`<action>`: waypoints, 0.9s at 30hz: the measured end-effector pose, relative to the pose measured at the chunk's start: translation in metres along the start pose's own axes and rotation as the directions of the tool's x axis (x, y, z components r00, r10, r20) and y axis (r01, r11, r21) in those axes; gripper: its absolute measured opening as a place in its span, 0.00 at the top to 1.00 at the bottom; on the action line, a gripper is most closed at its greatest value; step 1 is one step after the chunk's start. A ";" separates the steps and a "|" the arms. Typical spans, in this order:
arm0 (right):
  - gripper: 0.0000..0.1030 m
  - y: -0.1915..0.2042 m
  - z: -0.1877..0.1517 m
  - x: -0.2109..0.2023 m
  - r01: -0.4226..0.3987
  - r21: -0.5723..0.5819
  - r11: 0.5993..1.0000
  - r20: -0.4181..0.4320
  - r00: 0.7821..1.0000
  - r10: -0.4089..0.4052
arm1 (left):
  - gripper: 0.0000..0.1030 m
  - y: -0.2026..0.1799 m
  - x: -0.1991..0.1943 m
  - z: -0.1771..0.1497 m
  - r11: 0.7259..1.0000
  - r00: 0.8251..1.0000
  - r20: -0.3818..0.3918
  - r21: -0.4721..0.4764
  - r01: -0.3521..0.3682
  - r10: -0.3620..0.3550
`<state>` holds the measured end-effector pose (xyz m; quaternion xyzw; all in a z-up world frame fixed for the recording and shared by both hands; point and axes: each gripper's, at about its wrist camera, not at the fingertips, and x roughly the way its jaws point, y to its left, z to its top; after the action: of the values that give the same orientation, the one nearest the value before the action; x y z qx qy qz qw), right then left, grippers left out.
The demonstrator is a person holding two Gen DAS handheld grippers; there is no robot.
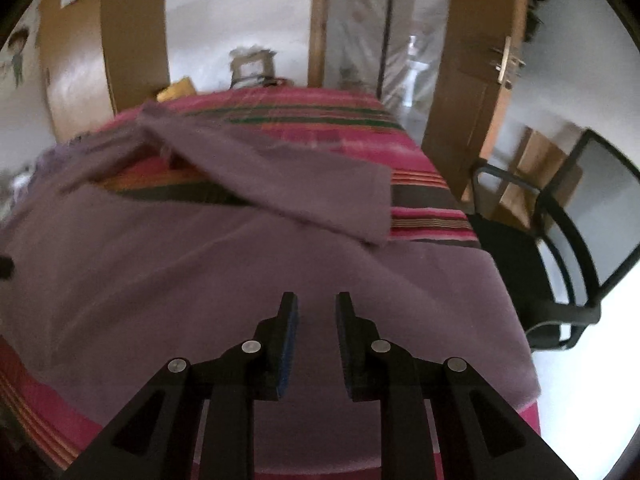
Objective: Fold clothes
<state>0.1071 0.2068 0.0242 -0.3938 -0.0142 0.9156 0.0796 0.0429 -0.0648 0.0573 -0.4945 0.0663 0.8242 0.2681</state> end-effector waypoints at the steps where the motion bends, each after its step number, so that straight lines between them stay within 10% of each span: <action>1: 0.80 0.003 0.000 0.002 0.006 -0.010 1.000 -0.008 1.000 -0.007 | 0.92 0.007 -0.003 -0.002 1.000 1.000 0.005 -0.016 -0.016 0.016; 13: 0.80 0.038 0.071 -0.036 -0.046 -0.112 0.993 0.129 0.990 0.061 | 0.92 0.078 -0.072 -0.010 0.967 0.969 0.083 -0.120 -0.224 0.234; 23: 0.80 0.092 0.169 -0.103 -0.090 -0.236 0.968 0.331 0.929 0.167 | 0.92 0.092 -0.148 0.039 0.915 0.896 0.195 -0.026 -0.403 0.399; 27: 0.79 0.104 0.207 -0.109 -0.138 -0.213 0.967 0.354 0.912 0.208 | 0.92 0.107 -0.160 0.068 0.912 0.893 0.197 -0.027 -0.409 0.406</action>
<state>0.0175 0.0944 0.2361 -0.2179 -0.0784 0.9719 -0.0427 -0.0052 -0.1900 0.2105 -0.3830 0.1473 0.9066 0.0985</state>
